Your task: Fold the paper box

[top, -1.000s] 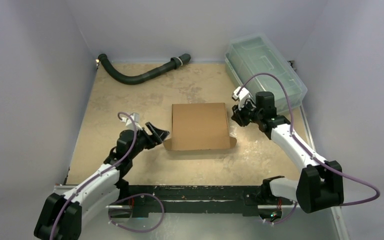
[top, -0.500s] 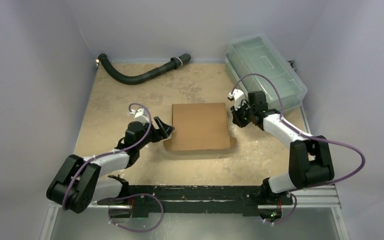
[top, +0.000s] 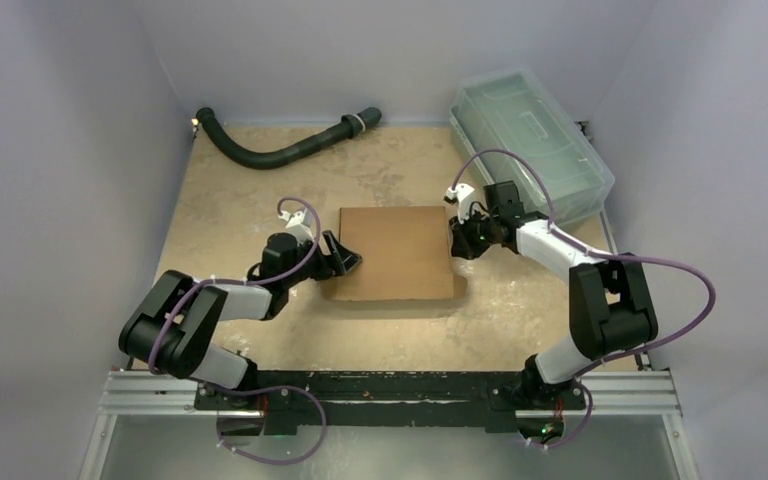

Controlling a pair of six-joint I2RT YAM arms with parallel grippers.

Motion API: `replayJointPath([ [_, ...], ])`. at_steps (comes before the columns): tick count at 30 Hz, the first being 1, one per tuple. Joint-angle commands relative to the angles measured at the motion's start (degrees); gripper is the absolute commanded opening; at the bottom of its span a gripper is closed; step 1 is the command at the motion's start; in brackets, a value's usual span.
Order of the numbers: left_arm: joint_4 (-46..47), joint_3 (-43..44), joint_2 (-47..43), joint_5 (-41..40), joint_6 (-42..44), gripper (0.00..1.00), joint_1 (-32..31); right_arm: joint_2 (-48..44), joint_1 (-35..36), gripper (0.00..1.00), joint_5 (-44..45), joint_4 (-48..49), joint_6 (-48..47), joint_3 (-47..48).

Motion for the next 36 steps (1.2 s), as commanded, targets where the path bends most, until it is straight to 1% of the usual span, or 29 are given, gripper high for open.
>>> replayJointPath([
  [1,5.8,1.4,1.2,5.1,-0.1,0.76,0.4,-1.0,0.2,0.13,-6.5,-1.2,1.8,2.4],
  [4,5.6,1.5,0.0,6.6,-2.0,0.72,0.4,-2.0,0.1,0.13,-8.4,-0.8,1.9,2.5],
  [8,2.7,2.2,-3.2,7.9,-4.5,0.66,0.4,-2.5,0.1,0.13,-10.5,-1.1,1.7,2.7],
  [12,0.8,2.6,-7.4,9.0,-7.6,0.65,0.4,-3.3,0.1,0.13,-12.6,-1.8,1.4,3.1],
  [17,-5.7,3.8,-12.3,9.2,-9.5,0.66,0.4,-5.0,0.1,0.14,-13.8,-2.0,1.3,3.2],
  [21,-8.7,3.4,-16.1,8.8,-10.6,0.68,0.4,-6.1,0.0,0.16,-13.8,-2.1,0.9,3.2],
  [24,-9.1,2.3,-17.8,8.0,-12.6,0.68,0.4,-5.9,0.0,0.17,-13.5,-2.9,0.0,3.4],
  [28,-7.4,0.2,-18.6,7.6,-16.9,0.68,0.4,-5.8,0.0,0.2,-12.2,-3.7,-0.9,3.6],
  [32,-6.1,-2.4,-19.6,5.9,-19.6,0.67,0.4,-6.0,0.0,0.25,-11.0,-4.0,-1.6,3.9],
  [35,-7.4,-3.4,-19.7,4.2,-19.5,0.63,0.4,-6.2,0.0,0.26,-10.3,-4.6,-2.1,4.0],
  [36,-7.5,-3.6,-19.7,3.8,-19.4,0.59,0.4,-6.4,0.0,0.26,-9.9,-4.8,-2.3,4.1],
])
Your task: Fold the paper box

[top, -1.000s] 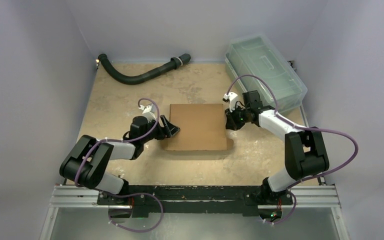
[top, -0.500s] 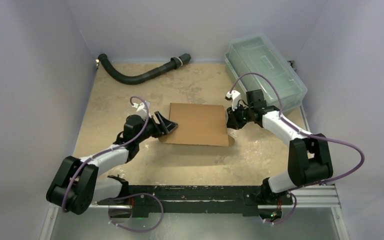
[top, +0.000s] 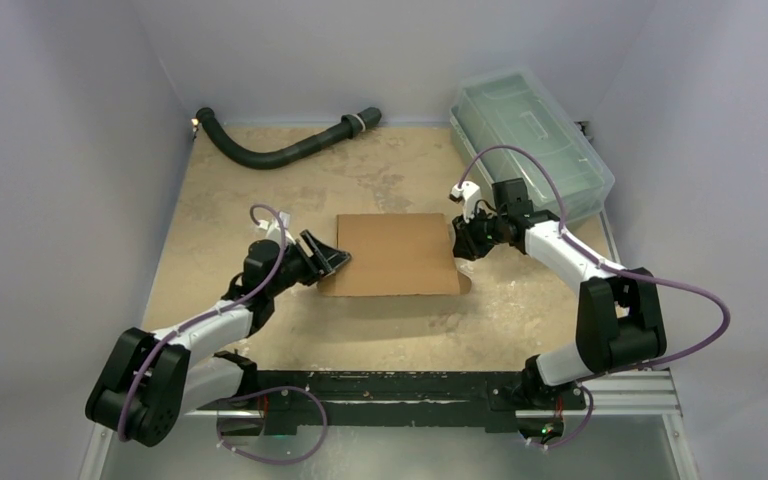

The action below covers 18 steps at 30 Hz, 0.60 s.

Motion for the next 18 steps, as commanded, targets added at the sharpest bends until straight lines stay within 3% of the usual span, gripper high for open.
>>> replayJointPath([
  [1,3.9,-0.9,-1.2,1.6,-3.7,0.56,-0.9,-2.1,1.2,0.27,-3.5,0.5,-1.0,3.2],
  [8,5.0,-2.2,0.0,0.9,-4.6,0.31,-0.8,-3.6,1.3,0.31,-3.6,-0.1,-1.7,3.2],
  [14,5.2,-2.4,-0.1,0.8,-4.8,0.22,-0.8,-5.0,1.2,0.34,-3.3,-0.6,-1.9,3.7],
  [18,4.9,-2.5,0.5,0.6,-4.3,0.21,-0.7,-7.7,0.9,0.41,-1.4,-0.9,-2.6,3.9],
])
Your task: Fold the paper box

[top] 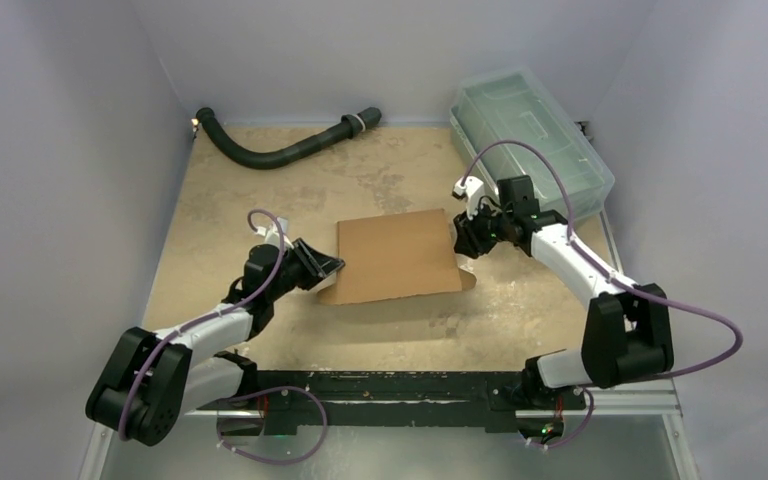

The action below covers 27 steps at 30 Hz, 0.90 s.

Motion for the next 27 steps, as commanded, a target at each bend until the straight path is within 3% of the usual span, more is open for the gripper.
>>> replayJointPath([
  [1,4.5,0.2,0.6,2.3,-1.3,0.21,-0.7,-5.0,0.8,0.43,-2.2,0.3,-0.6,3.1],
  [7,4.2,0.0,1.5,2.1,-0.1,0.21,-0.6,-8.0,0.5,0.6,0.5,0.3,-1.6,2.4],
  [11,3.7,0.0,1.3,1.7,0.5,0.2,-0.6,-8.5,0.3,0.65,1.2,-0.1,-2.4,2.3],
  [15,0.6,1.0,-0.9,1.4,3.7,0.23,-0.5,-9.9,0.4,0.71,-9.0,-5.7,-12.0,1.7],
  [18,-8.1,3.9,-5.4,-1.3,9.8,0.3,-0.5,-12.6,1.0,0.83,-20.2,-9.2,-23.3,-1.0],
  [22,-17.1,4.2,-13.6,-4.5,13.7,0.51,-0.5,-17.1,1.3,0.94,-21.4,-4.4,-27.3,-6.1],
  [24,-16.7,1.0,-17.5,-3.3,12.0,0.57,-0.5,-17.7,1.4,0.96,-23.7,-7.2,-33.1,-6.4],
  [27,-10.7,-6.4,-22.9,1.5,6.8,0.59,-0.5,-17.7,2.5,0.98,-27.8,-15.2,-47.8,-6.6],
])
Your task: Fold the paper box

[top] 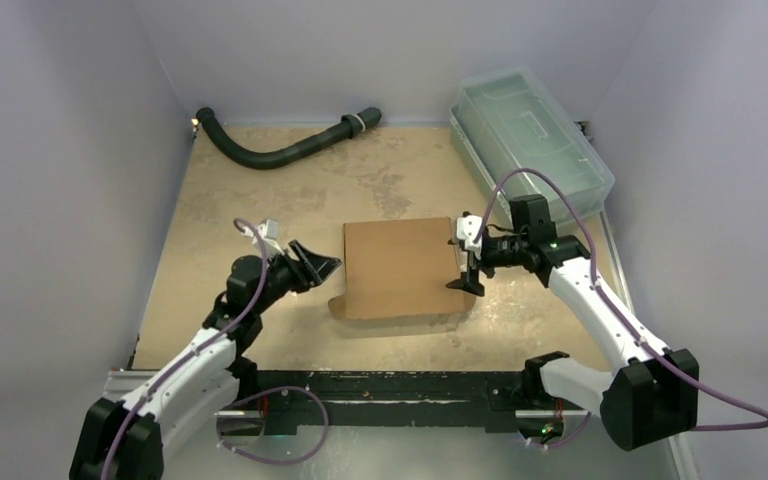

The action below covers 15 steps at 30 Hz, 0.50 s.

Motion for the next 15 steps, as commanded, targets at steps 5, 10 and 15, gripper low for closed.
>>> replayJointPath([
  [5,-1.8,-11.8,-14.7,4.3,-7.4,0.6,-0.1,0.7,5.2,0.99,-4.0,-7.1,-21.6,-0.6],
  [10,-7.0,-9.6,-15.8,0.9,-5.3,0.61,-0.1,1.3,5.2,0.95,3.3,10.5,6.1,-1.3],
  [15,0.5,-13.2,-12.2,3.2,-7.3,0.61,-0.1,1.2,4.8,0.72,21.9,27.2,29.9,-3.2],
])
